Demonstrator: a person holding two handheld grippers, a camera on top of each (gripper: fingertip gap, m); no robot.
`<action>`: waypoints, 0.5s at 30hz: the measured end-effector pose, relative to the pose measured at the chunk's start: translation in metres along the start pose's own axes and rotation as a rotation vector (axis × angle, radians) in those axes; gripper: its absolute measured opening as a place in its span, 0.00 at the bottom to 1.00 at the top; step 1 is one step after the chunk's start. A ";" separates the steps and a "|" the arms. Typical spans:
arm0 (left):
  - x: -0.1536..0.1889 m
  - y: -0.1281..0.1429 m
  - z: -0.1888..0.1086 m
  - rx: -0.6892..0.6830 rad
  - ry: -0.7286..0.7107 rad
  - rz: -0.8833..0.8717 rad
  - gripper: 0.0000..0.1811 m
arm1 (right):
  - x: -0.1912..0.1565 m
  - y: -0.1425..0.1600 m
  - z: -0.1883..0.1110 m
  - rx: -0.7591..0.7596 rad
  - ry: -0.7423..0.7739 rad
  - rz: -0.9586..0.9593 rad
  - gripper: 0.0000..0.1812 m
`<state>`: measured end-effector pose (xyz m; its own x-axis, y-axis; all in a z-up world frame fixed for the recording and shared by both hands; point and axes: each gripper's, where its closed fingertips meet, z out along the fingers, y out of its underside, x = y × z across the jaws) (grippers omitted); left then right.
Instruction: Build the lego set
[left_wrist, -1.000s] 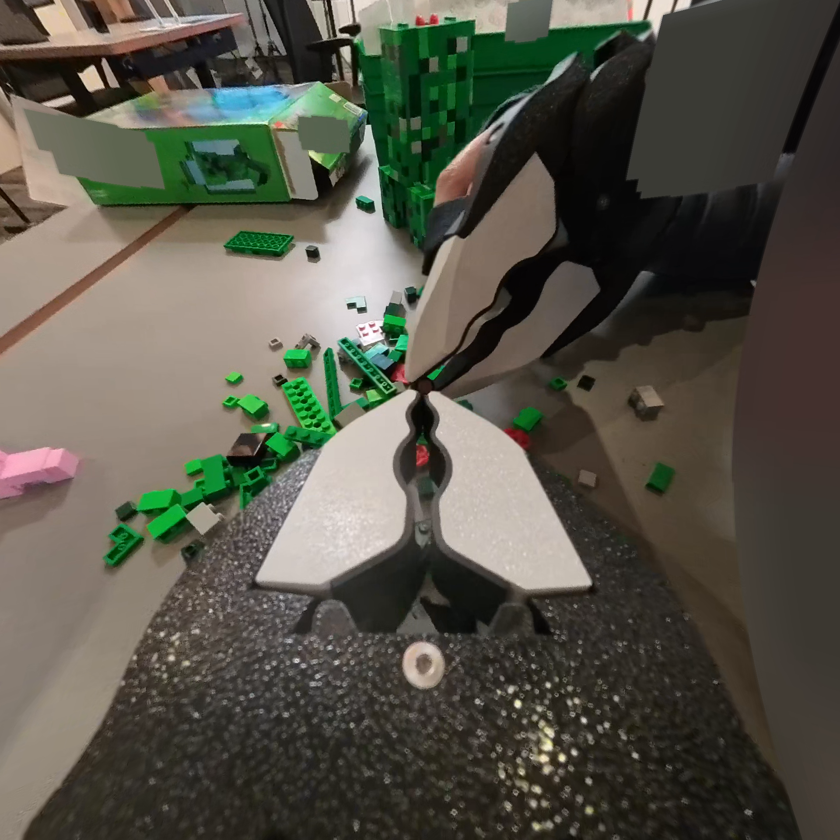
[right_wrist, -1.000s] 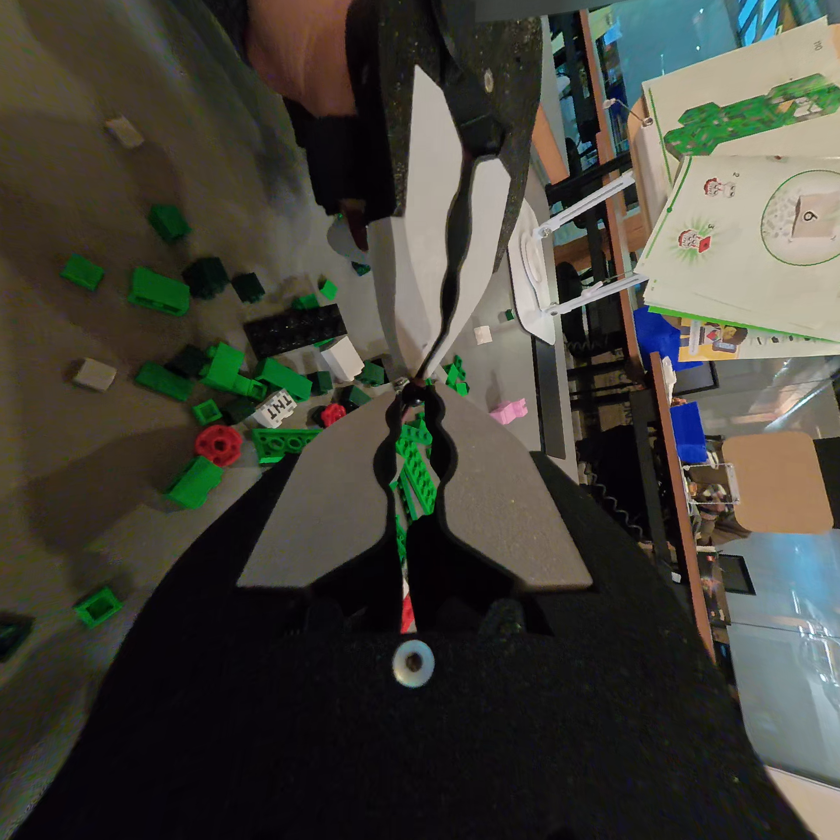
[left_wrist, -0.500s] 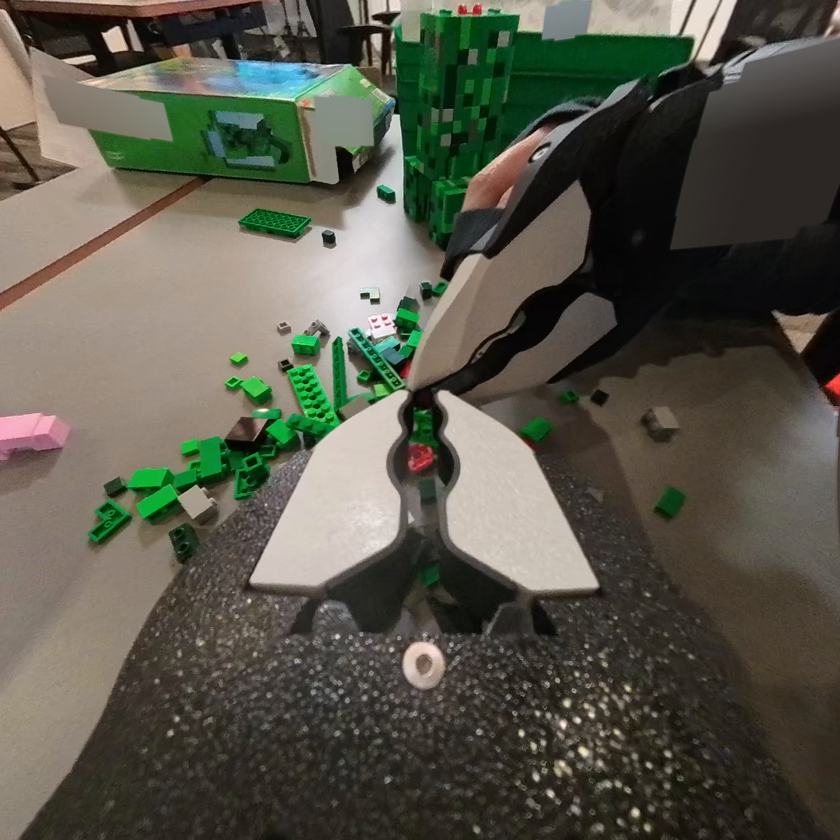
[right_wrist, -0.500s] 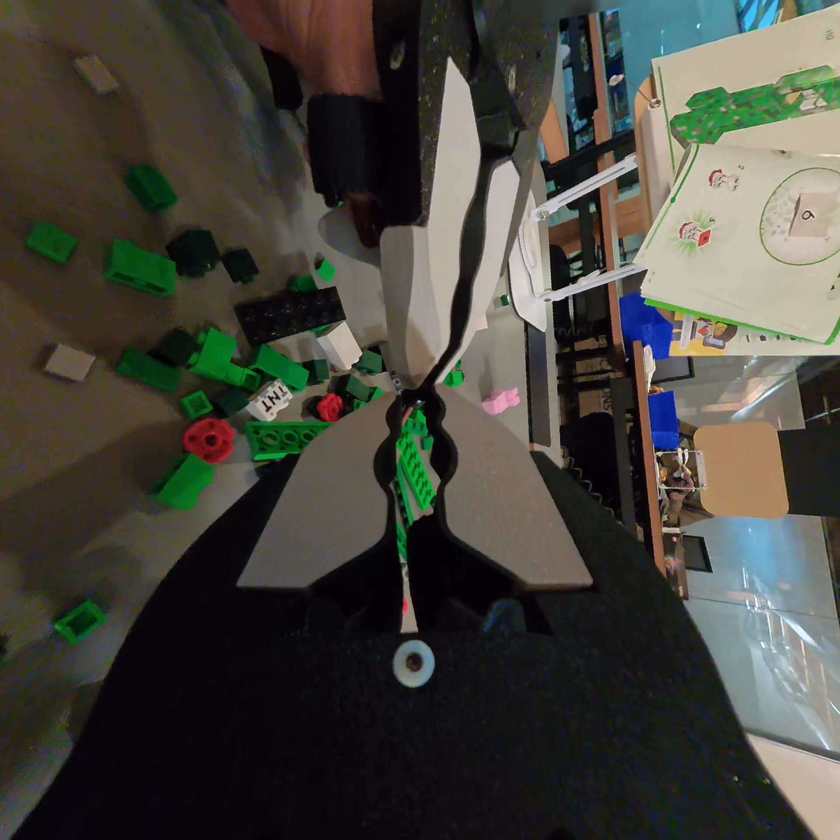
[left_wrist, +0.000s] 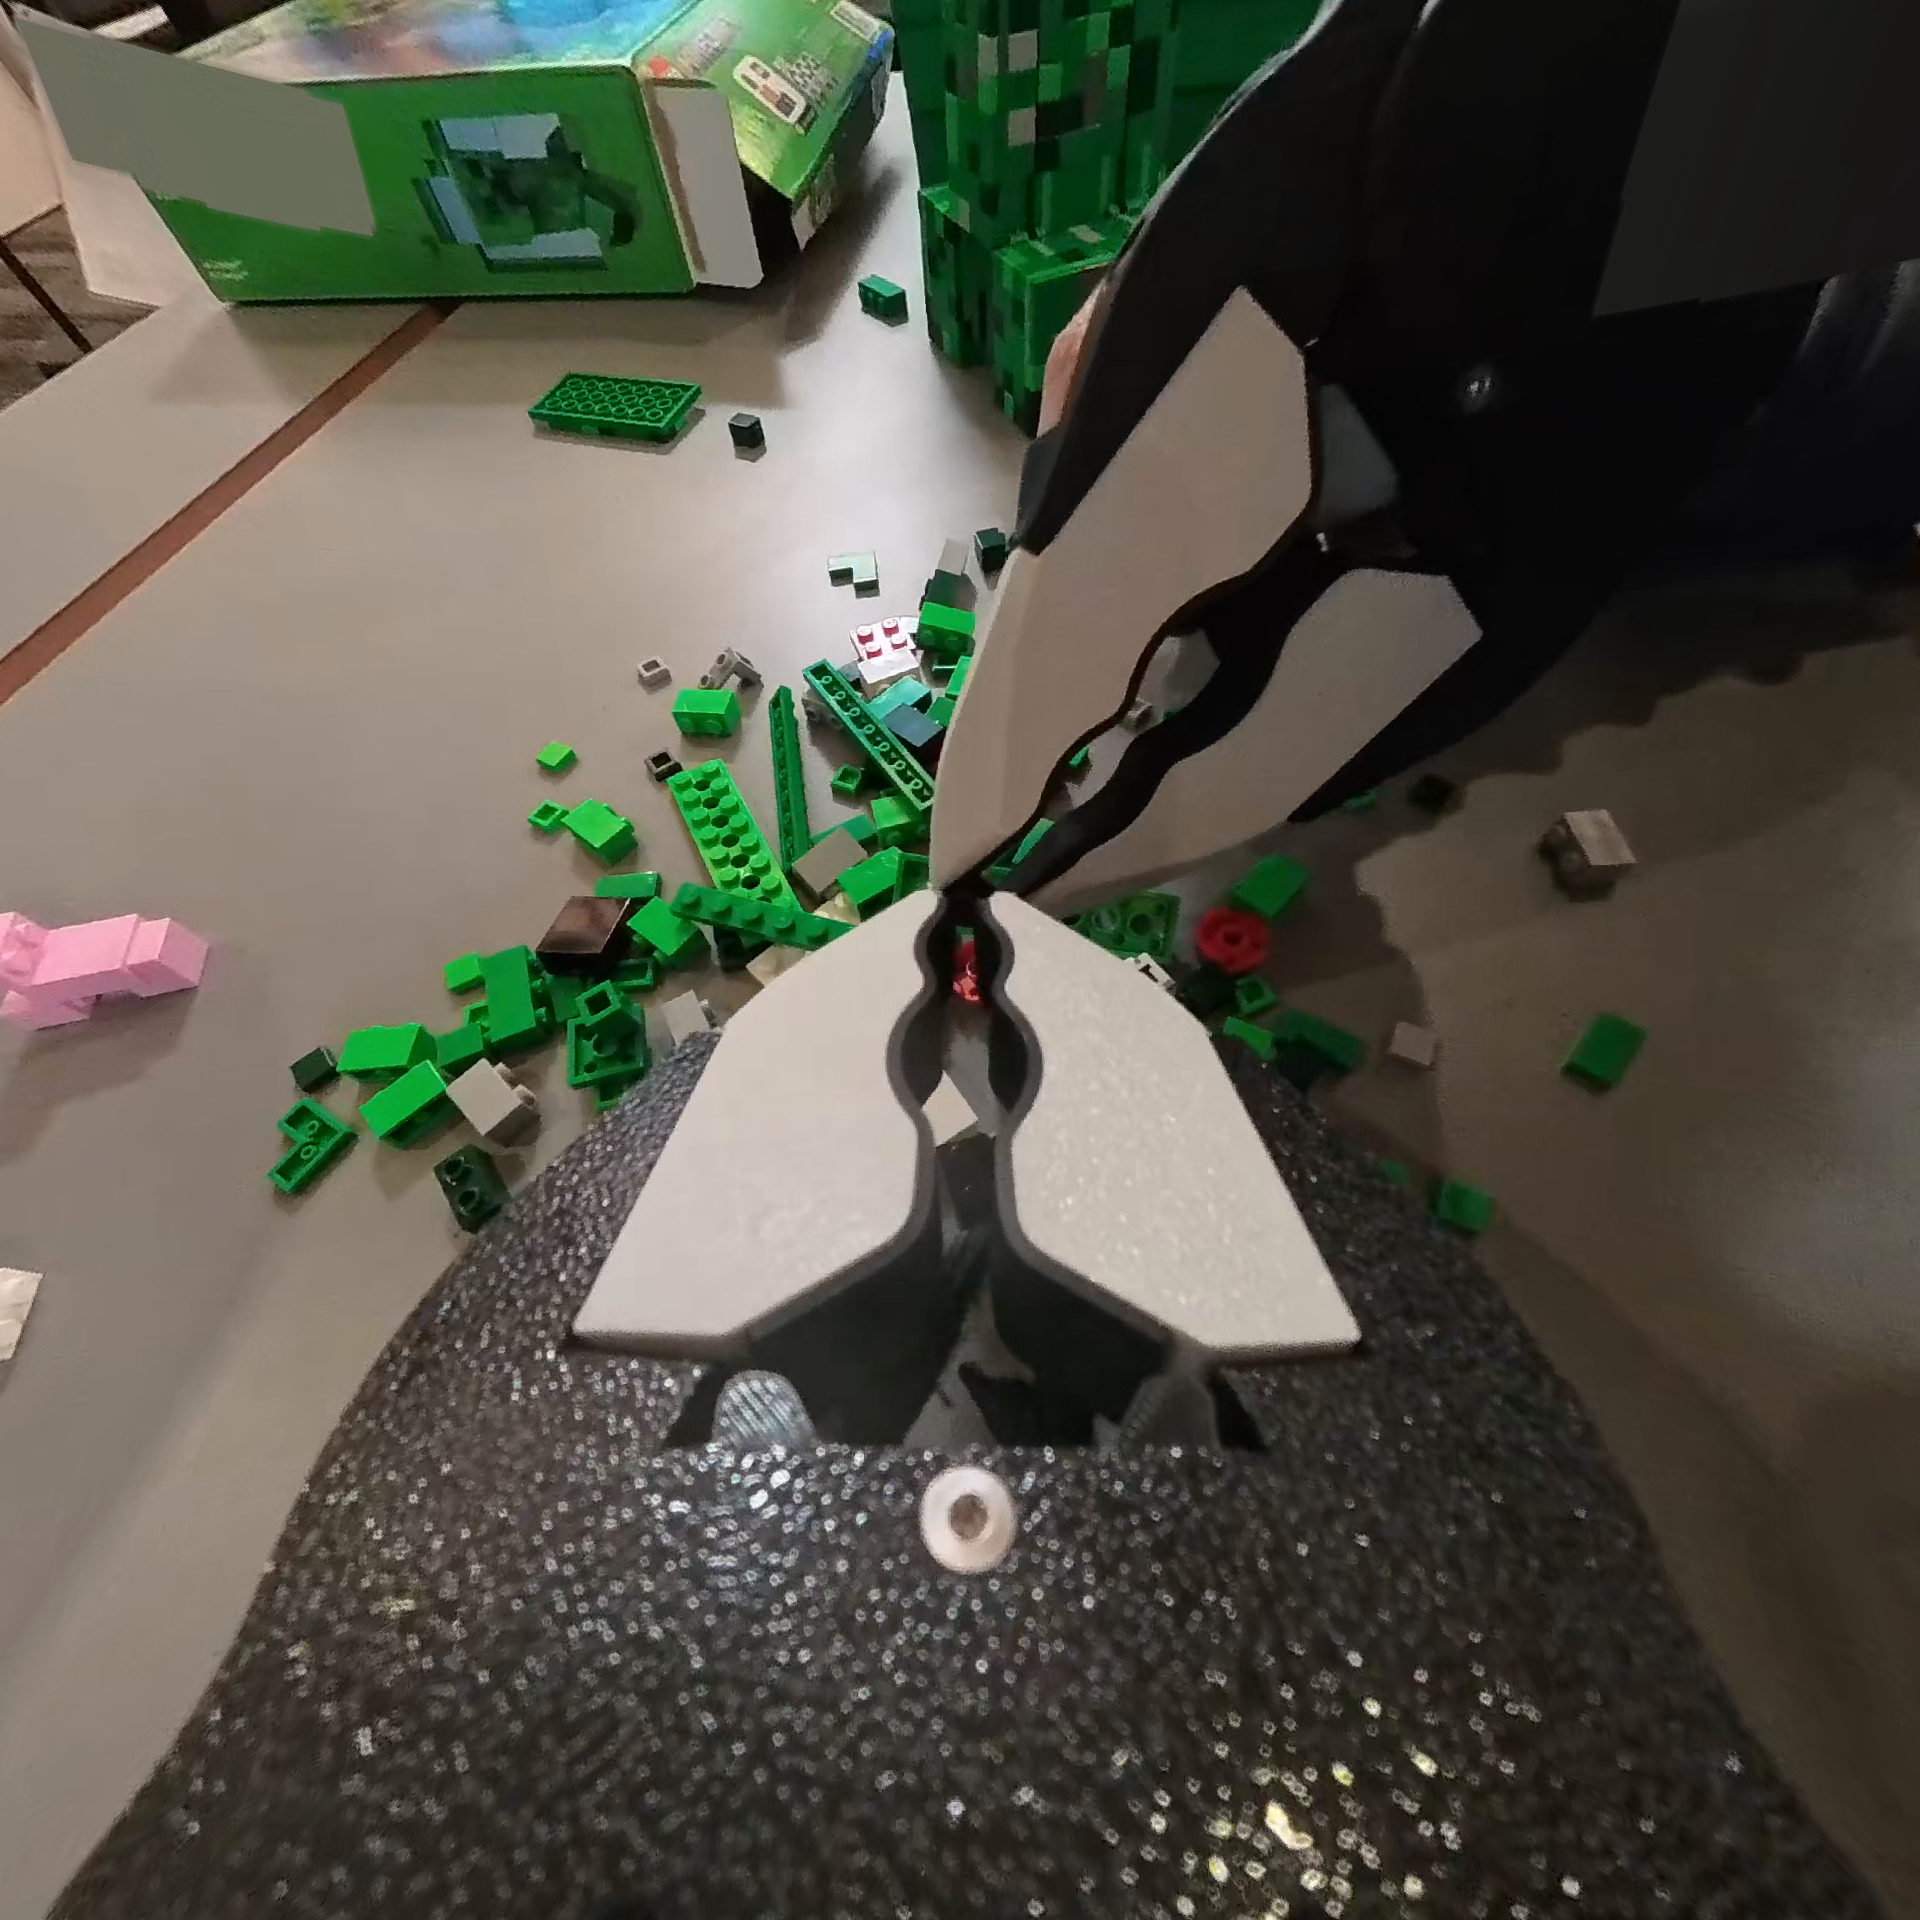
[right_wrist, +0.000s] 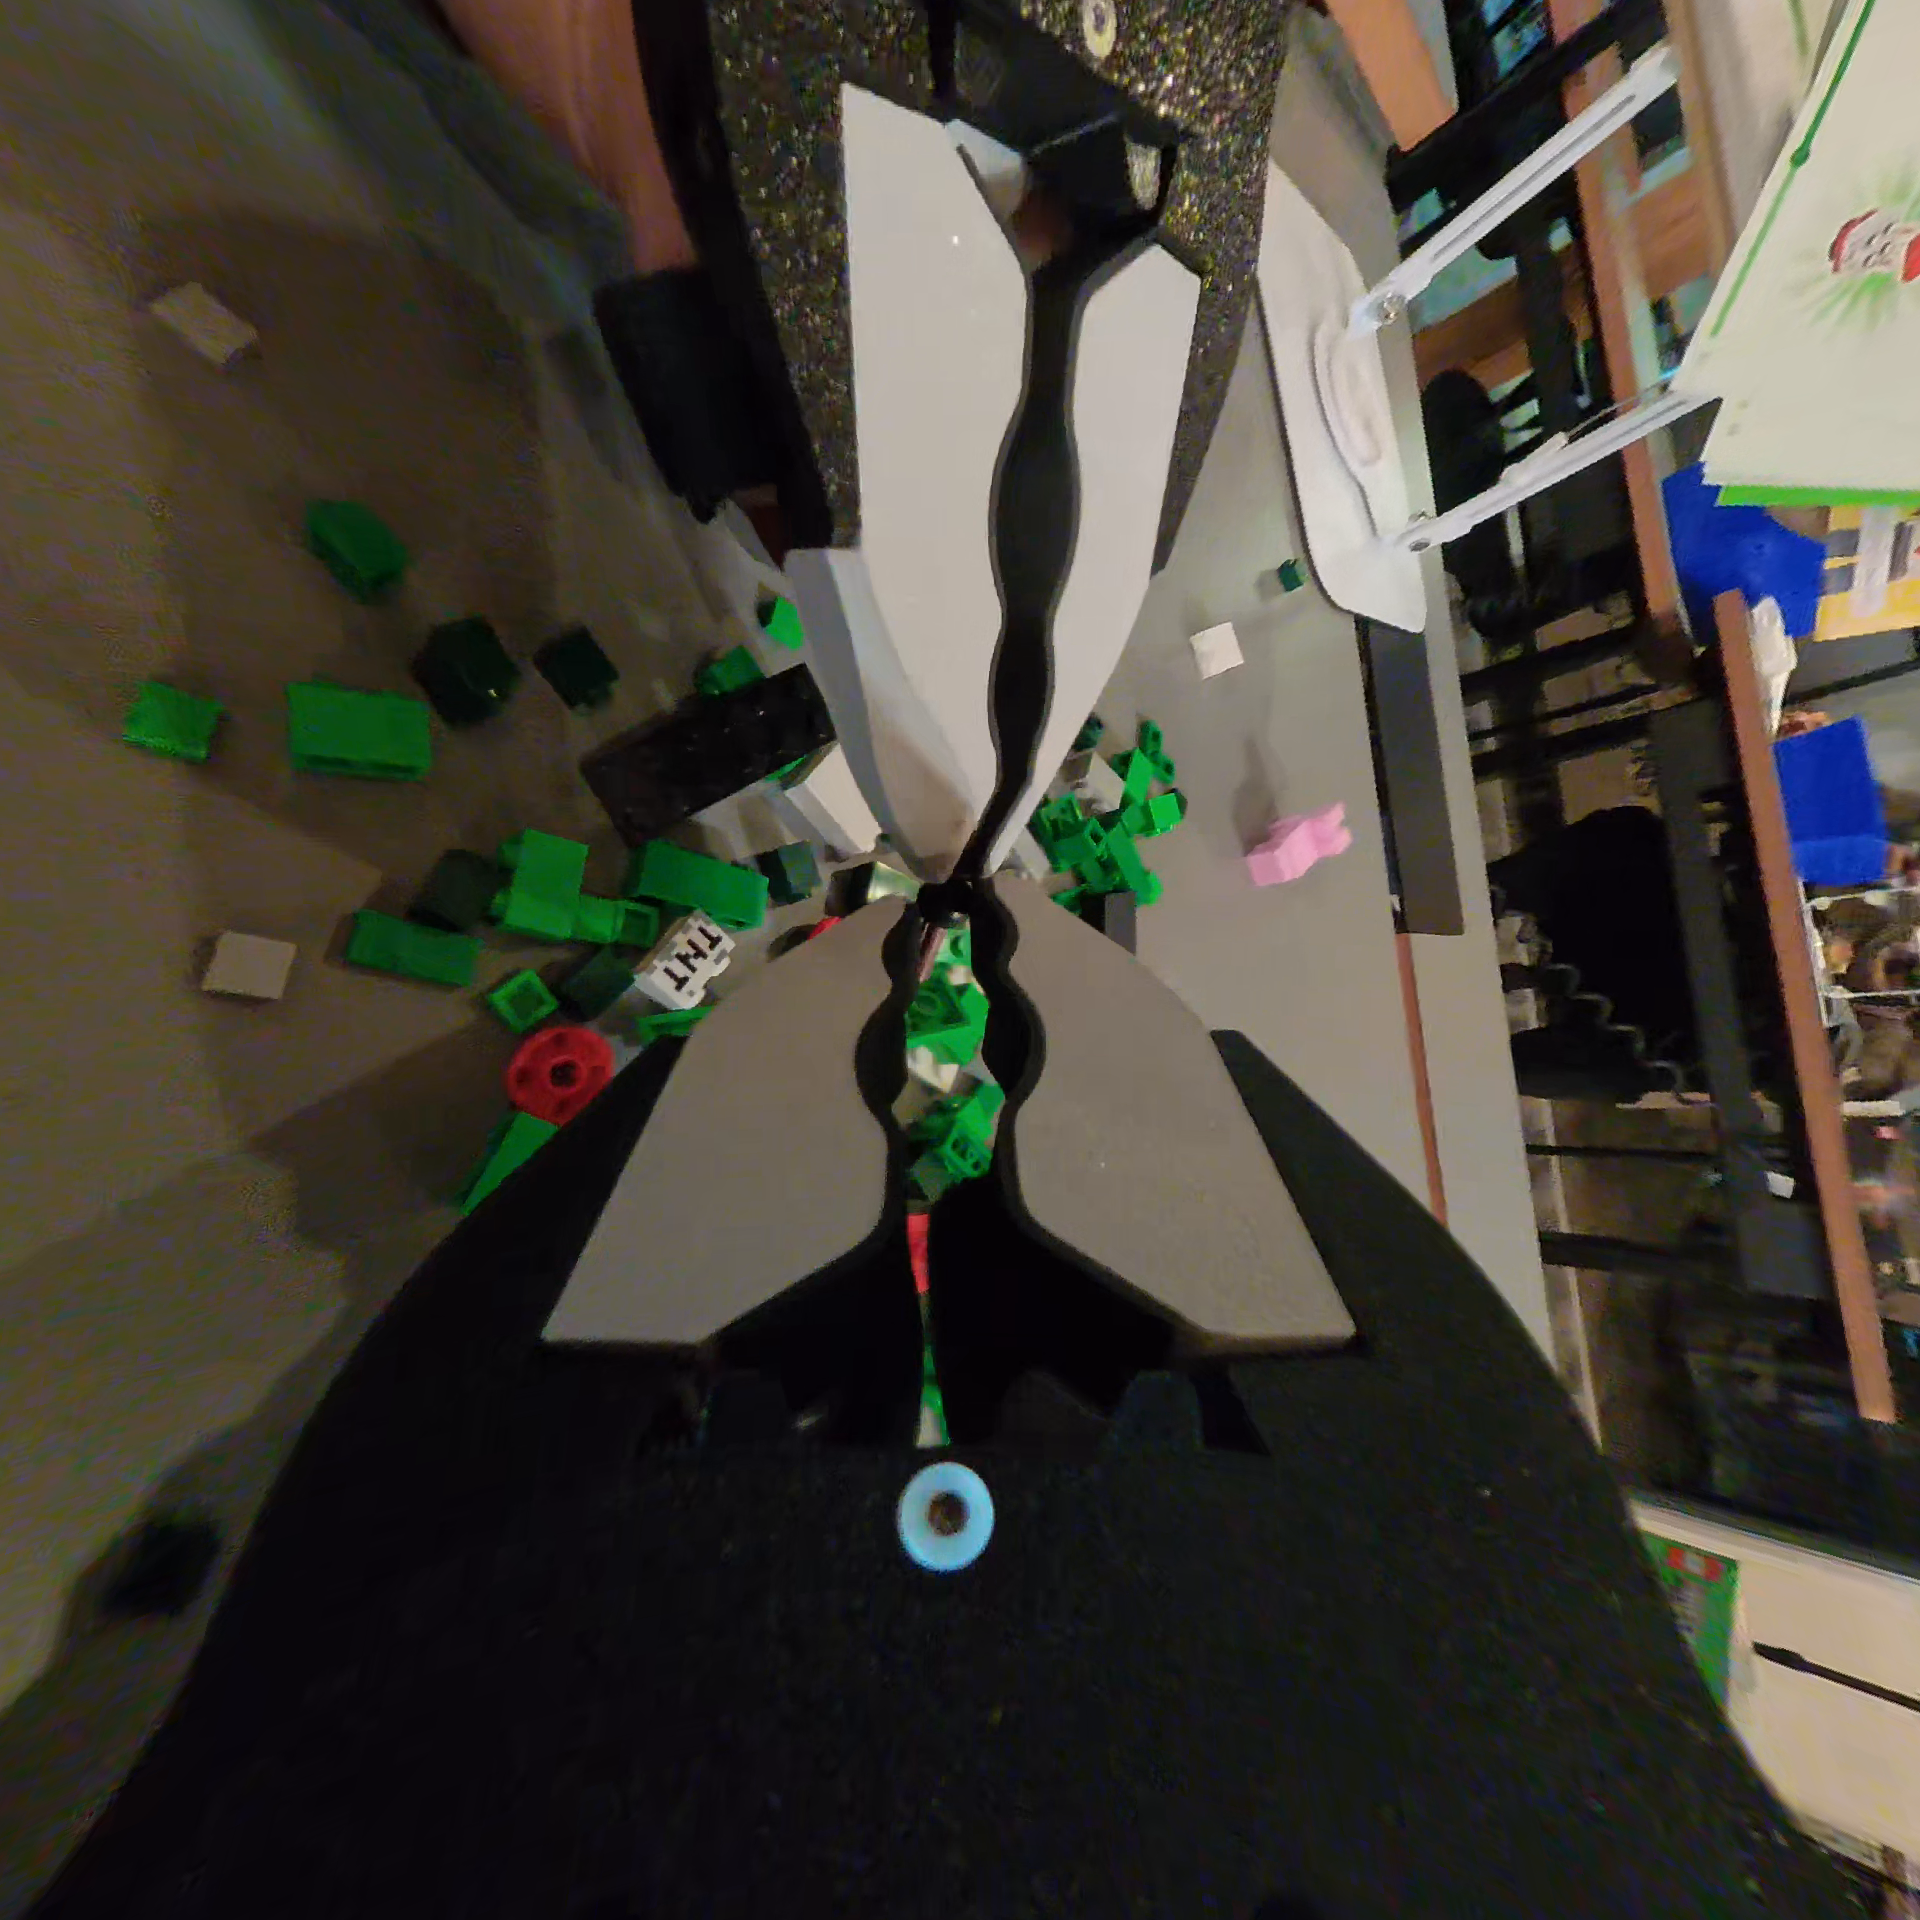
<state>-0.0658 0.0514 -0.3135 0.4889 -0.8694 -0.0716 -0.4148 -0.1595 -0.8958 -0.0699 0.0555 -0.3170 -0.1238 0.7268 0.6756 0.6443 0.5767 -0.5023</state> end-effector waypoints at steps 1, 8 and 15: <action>0.000 0.001 0.000 -0.004 0.002 0.001 0.02 | -0.001 0.000 0.000 -0.002 -0.004 0.002 0.06; 0.002 0.003 0.001 -0.002 0.018 -0.025 0.02 | -0.004 0.002 0.001 0.002 -0.041 0.057 0.06; 0.002 0.000 -0.001 0.026 0.038 -0.059 0.02 | -0.003 0.000 0.000 0.021 -0.052 0.105 0.06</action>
<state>-0.0655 0.0494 -0.3133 0.4826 -0.8759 -0.0024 -0.3658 -0.1991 -0.9091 -0.0697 0.0533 -0.3190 -0.0956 0.8019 0.5898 0.6400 0.5034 -0.5806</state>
